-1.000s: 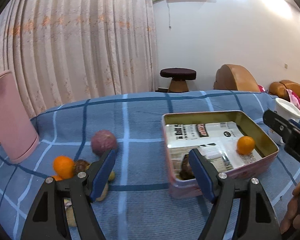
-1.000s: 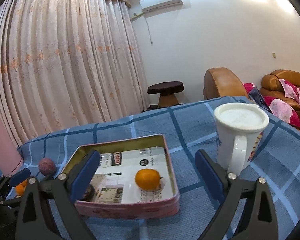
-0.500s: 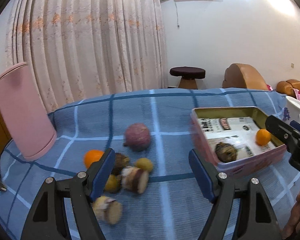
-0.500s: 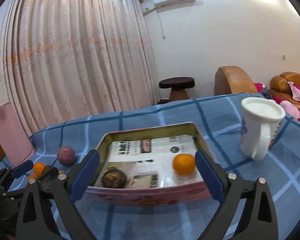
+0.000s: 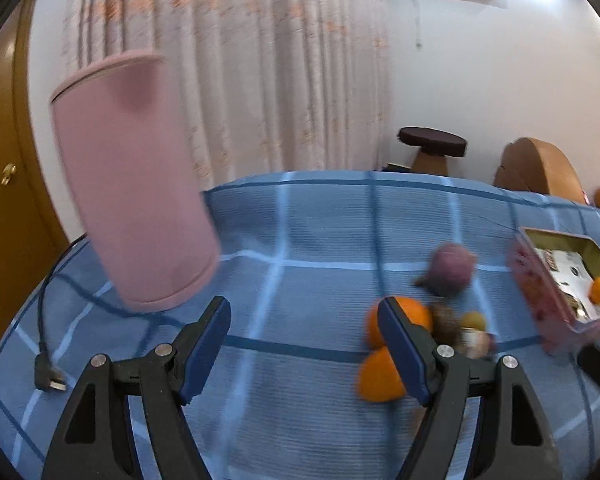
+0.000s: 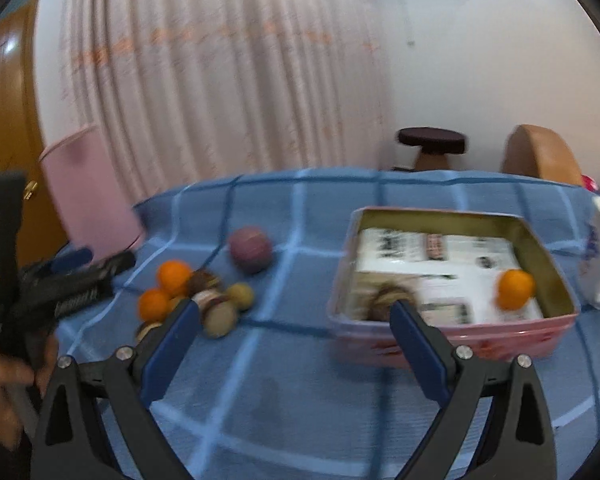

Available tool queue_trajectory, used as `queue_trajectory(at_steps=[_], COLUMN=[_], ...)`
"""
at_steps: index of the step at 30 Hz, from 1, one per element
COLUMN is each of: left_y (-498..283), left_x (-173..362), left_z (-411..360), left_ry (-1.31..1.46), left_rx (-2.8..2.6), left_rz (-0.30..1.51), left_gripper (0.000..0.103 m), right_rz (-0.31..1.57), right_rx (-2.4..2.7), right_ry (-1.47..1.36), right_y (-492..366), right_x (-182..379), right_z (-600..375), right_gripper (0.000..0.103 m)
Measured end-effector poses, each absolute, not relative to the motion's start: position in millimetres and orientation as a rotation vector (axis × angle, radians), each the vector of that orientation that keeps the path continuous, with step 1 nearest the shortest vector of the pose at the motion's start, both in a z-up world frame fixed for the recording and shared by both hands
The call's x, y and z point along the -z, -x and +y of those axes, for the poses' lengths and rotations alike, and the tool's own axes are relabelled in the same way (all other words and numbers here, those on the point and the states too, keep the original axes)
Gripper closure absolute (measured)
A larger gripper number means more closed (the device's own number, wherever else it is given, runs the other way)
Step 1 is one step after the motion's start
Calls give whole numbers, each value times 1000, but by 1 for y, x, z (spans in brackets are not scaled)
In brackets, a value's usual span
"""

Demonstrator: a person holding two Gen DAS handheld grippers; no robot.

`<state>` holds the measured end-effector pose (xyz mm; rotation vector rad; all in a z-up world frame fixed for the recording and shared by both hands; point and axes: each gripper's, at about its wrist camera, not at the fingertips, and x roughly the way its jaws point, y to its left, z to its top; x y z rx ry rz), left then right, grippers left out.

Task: Organize fruits
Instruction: 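Move both tools back toward the fruit pile, then grasp a sugarcane piece with the right tool while the left tool grasps an orange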

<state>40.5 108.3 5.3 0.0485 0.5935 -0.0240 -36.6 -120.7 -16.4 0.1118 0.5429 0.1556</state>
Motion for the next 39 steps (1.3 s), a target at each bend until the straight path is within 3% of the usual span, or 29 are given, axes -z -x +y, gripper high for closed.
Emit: queue_trajectory(at_steps=[9,18,30,39], left_y=[-46,-45,-30,-56], left_x=[-2,4,11,30], left_z=[142,120,74,81], left_ry=[10,-40,-175,-100], left_rx=[3,112,372,297], left_rz=[636,674,672,785], left_gripper=[26,26,26,26], right_rz=[733,868,782,723], right_rx=[-338,-396,-348,-267], right_ry=[-38,-22,-71,-144], right_y=[14,-9,16,22], right_x=[38,56,44,34], right_z=[-50,-16,-63,-103], right_gripper=[25,56,57,57])
